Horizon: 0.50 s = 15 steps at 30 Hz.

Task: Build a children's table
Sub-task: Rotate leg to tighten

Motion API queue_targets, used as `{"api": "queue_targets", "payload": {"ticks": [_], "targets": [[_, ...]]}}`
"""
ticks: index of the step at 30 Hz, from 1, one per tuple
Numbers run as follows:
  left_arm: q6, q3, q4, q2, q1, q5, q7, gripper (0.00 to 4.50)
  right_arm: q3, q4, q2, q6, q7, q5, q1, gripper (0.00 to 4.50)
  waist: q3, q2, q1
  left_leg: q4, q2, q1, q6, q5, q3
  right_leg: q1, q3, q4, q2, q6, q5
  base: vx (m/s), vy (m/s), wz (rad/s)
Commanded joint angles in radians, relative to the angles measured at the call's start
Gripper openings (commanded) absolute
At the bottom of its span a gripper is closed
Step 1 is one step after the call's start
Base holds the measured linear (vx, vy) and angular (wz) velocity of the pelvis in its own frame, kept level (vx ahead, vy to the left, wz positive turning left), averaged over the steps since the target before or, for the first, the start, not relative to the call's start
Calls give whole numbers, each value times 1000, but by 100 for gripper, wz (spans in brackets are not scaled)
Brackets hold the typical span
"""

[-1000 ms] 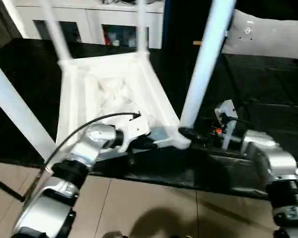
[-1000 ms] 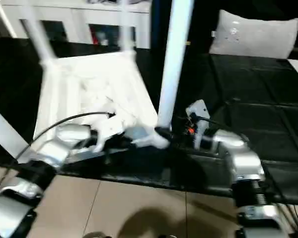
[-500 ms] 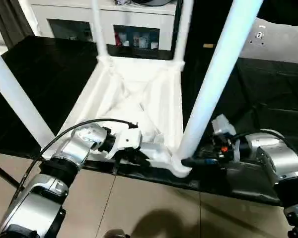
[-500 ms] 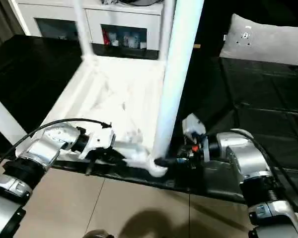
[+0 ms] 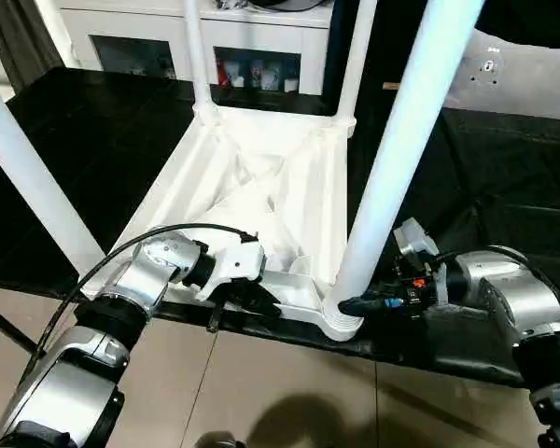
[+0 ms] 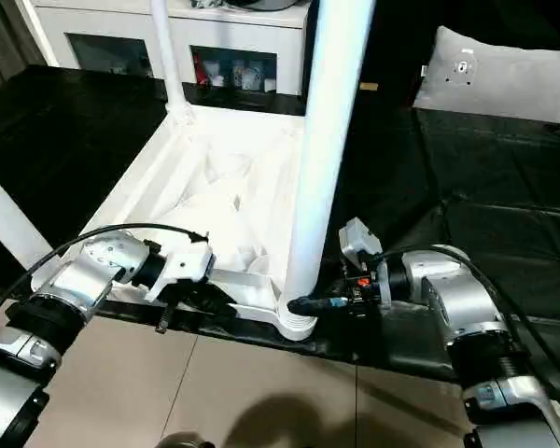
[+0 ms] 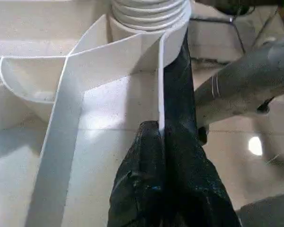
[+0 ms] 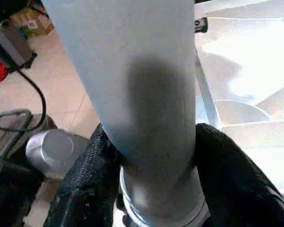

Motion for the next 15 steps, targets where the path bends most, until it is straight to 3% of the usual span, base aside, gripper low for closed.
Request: {"api": "queue_targets", "payload": {"ticks": [1, 2, 3, 4, 5, 6, 7, 9, 10, 11, 13, 15], "targets": [[85, 20, -49, -43, -15, -13, 81, 0, -3, -44, 47, 74, -95, 25, 3, 201, -78, -2, -1, -60, 70, 0, 99, -40, -20, 68, 67, -63, -108, -109, -279, 0, 0, 0], [128, 31, -58, -57, -17, -16, 115, 0, -10, -41, 70, 89, -166, 6, 0, 201, -78, -3, -2, -61, 71, 1, 93, -37, -20, 68, 67, -62, -107, -108, -277, 0, 0, 0], [144, 35, -61, -62, -17, -16, 128, 0, -13, -40, 79, 95, -194, -2, -2, 201, -73, -4, -7, -63, 67, 2, 73, -61, -20, 65, 63, -73, -108, -94, -336, 0, 0, 0], [238, 56, -86, -99, -19, -22, 210, 0, -38, -16, 144, 137, -377, -46, -20, 201, -72, -6, -11, -63, 65, 2, 62, -70, -19, 68, 63, -74, -109, -87, -359, 0, 0, 0], [252, 59, -91, -107, -19, -22, 228, 0, -44, -8, 158, 147, -416, -54, -26, 200, -71, -6, -21, -66, 60, -3, 46, -70, -23, 72, 60, -79, -110, -72, -392, 0, 0, 0], [288, 65, -99, -130, -22, -13, 282, 0, -57, 15, 194, 161, -508, -76, -39, 200, -71, -15, -30, -67, 58, -4, 38, -70, -23, 73, 58, -81, -108, -61, -404, 0, 0, 0], [306, 67, -101, -142, -24, -5, 315, 0, -63, 28, 214, 163, -555, -88, -46, 200, -70, -13, -53, -66, 50, -5, 26, -76, -24, 75, 53, -89, -108, -42, -443, 0, 0, 0], [327, 70, -99, -166, -27, 8, 371, 0, -81, 46, 251, 185, -639, -98, -57, 200, -70, -11, -69, -63, 43, -2, 41, -76, -20, 72, 54, -97, -103, -38, -449, 0, 0, 0], [361, 78, -98, -208, -32, 22, 457, 0, -108, 66, 317, 198, -774, -112, -70, 200, -71, -12, -72, -63, 44, -3, 46, -70, -20, 73, 56, -95, -102, -39, -437, 0, 0, 0], [371, 83, -95, -227, -35, 28, 498, 0, -123, 70, 347, 188, -830, -113, -73, 200, -70, -8, -78, -63, 47, 1, 49, -71, -20, 66, 57, -95, -101, -50, -425, 0, 0, 0], [388, 88, -97, -247, -37, 35, 543, 0, -147, 66, 383, 150, -897, -108, -73, 200, -70, -6, -80, -63, 43, 6, 59, -86, -18, 65, 56, -104, -102, -35, -454, 0, 0, 0], [391, 89, -97, -252, -38, 37, 555, 0, -158, 66, 395, 130, -918, -104, -74, 254, -72, -5, -79, -66, 47, 3, 68, -75, -21, 68, 57, -98, -101, -36, -425, 0, 0, 0]]}}
